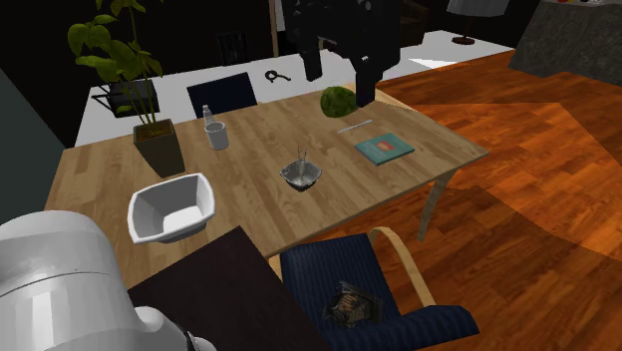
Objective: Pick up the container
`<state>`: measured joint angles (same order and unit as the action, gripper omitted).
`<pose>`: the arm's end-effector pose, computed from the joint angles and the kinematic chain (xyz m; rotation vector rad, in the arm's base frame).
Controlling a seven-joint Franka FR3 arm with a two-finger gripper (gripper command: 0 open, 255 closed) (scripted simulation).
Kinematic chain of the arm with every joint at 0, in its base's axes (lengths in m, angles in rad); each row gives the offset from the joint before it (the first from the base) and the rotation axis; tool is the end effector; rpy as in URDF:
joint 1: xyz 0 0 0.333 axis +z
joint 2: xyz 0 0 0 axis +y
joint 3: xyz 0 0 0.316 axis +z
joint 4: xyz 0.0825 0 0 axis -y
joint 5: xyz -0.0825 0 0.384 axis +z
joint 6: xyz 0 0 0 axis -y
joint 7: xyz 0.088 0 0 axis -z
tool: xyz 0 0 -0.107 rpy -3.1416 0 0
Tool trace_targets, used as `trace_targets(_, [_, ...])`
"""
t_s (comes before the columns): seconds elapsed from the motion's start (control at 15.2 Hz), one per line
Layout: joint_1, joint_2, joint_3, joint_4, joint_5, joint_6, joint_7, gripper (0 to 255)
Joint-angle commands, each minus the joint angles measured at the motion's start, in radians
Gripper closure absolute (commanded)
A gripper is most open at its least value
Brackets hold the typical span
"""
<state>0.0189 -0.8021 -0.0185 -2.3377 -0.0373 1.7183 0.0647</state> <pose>0.3171 -0.0053 0.6187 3.1096 -0.0899 0.2860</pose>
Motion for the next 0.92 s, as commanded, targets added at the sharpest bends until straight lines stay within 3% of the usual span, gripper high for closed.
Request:
trace_targets(0.0, [0.0, 0.0, 0.0, 0.0, 0.0, 0.0, 0.0, 0])
trace_targets(0.86, [0.07, 0.292, 0.198, -0.058, 0.023, 0.284, 0.155, 0])
